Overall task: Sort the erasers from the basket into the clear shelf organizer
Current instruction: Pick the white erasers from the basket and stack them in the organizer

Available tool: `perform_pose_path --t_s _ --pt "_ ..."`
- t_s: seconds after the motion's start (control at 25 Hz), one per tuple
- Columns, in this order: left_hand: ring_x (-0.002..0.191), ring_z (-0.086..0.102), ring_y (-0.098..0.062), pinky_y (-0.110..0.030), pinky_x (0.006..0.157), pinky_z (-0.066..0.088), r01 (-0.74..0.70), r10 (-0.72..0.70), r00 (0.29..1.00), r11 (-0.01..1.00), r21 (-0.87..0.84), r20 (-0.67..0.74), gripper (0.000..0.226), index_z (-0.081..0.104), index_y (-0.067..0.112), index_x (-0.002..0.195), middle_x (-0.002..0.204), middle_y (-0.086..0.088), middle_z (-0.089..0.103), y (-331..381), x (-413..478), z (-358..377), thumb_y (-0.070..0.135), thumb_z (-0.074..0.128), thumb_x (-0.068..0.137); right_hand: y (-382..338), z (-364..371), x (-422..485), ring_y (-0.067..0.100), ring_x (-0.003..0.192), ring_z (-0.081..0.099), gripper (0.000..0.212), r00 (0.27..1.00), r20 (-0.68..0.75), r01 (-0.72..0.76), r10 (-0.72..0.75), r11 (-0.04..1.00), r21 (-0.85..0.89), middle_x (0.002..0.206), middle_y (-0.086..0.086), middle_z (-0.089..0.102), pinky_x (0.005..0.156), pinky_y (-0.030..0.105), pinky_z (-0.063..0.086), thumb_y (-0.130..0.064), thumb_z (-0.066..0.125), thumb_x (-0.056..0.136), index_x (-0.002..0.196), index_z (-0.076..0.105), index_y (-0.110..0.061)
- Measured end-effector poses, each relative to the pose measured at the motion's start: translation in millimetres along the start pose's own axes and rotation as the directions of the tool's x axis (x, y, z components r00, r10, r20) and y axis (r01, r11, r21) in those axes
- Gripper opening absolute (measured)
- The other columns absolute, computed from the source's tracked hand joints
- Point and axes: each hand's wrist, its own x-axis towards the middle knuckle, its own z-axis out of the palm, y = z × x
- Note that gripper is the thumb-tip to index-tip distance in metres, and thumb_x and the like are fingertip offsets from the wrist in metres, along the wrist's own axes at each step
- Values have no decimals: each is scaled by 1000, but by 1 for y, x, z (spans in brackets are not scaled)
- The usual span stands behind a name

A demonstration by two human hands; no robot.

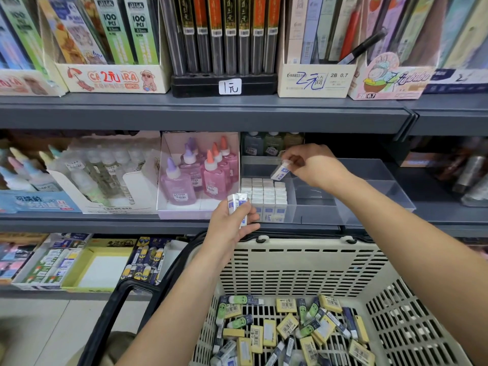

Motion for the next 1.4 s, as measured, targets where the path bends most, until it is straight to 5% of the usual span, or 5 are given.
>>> perform_pose_path --t_s 0.24,0.64,0.84,1.2,1.4 --pt "70 65 -13 -23 60 55 2 -2 1000 1000 -5 2 8 56 9 99 79 -6 63 0 0 0 10 56 91 -3 0 -4 29 96 60 26 1000 1 29 -30 992 -120 108 9 66 87 33 51 -12 48 91 110 64 -21" --pt "69 65 -12 -22 59 55 2 -2 1000 1000 -21 8 6 55 10 98 79 -6 63 0 -1 0 10 55 92 -8 16 3 25 108 56 31 981 182 -38 70 985 -170 122 5 60 90 26 44 -7 46 92 115 62 -20" --pt "70 66 -13 -23 60 55 11 -11 1000 1000 -22 10 10 55 8 100 80 -6 64 0 -2 -1 11 56 91 2 31 -1 28 107 57 28 996 87 -10 25 987 -162 120 7 61 94 35 48 -13 44 94 112 63 -21" --pt "70 66 -12 -23 62 56 2 -2 1000 1000 -9 9 9 55 9 100 81 -7 64 1 -3 0 10 55 91 14 37 -10 29 115 55 50 971 228 134 -66 945 -300 135 3 54 95 41 47 -4 38 92 133 50 -31" --pt "69 67 -15 -24 60 56 47 -47 999 998 -41 10 9 59 7 97 79 -8 67 6 -4 0 4 51 91 8 27 -28 22 113 57 31 996 17 83 -82 993 -89 124 2 62 99 32 43 -13 44 95 117 65 -19"
